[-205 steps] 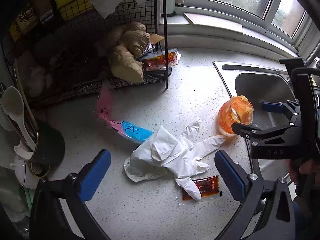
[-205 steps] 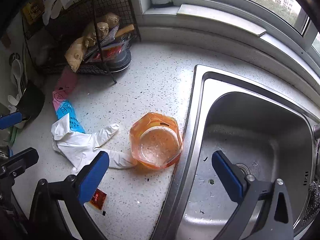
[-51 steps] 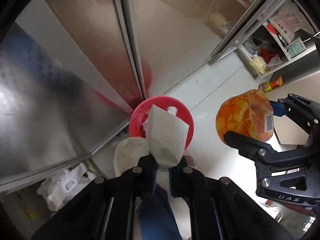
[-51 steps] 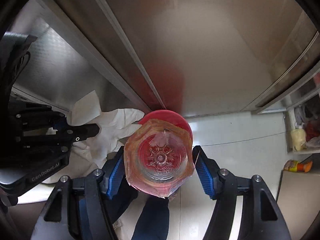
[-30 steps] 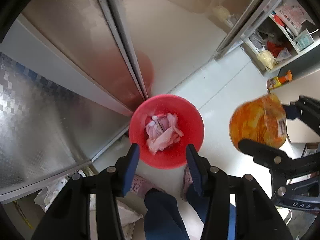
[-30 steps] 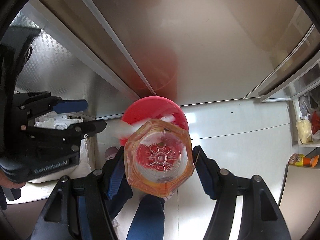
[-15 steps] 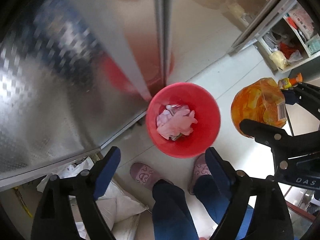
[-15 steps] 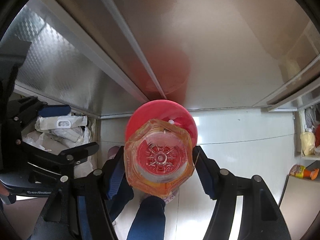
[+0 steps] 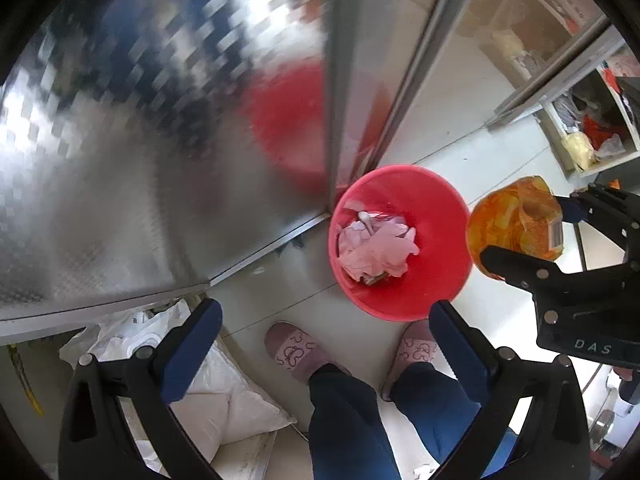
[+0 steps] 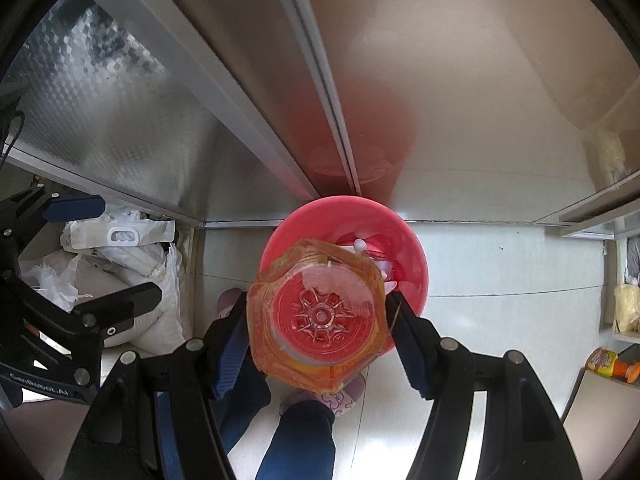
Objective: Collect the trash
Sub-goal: 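Open the left tool over the red bucket while the right tool releases the orange jar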
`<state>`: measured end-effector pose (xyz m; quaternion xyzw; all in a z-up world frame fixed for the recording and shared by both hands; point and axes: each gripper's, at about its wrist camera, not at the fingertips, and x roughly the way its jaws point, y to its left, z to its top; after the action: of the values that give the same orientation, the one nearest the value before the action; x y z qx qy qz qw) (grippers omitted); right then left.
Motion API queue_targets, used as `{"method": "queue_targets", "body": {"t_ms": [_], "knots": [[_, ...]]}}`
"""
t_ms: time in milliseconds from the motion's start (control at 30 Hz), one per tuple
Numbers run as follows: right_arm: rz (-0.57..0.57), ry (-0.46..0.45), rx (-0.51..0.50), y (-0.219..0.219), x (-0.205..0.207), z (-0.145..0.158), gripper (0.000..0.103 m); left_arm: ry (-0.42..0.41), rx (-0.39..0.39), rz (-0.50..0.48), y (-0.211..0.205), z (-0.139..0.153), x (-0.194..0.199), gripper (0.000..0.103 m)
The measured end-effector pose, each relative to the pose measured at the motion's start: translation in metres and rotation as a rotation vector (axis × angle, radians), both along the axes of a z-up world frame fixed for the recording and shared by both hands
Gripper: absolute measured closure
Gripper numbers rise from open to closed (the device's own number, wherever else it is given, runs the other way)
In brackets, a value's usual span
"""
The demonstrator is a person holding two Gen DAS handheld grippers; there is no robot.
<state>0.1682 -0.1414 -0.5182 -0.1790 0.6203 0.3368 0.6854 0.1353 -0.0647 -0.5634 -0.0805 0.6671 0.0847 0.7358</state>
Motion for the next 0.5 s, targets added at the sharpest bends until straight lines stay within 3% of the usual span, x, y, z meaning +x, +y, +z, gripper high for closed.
{"method": "queue_targets", "body": {"t_ms": [200,333,500], "knots": [[0.018,-0.006,-0.027,0.006,-0.002,-0.004,0.037,-0.005,0.002,0.024,0.009,-0.002,0.0,0.0],[0.035,0.023,-0.028,0.009,-0.003,-0.009,0.019,-0.01,0.0,0.042,0.013,-0.001,0.0,0.0],[0.049,-0.014,-0.037,0.012,-0.006,-0.005,0.011,0.0,0.006,0.046,0.016,0.0,-0.004,0.0]]}}
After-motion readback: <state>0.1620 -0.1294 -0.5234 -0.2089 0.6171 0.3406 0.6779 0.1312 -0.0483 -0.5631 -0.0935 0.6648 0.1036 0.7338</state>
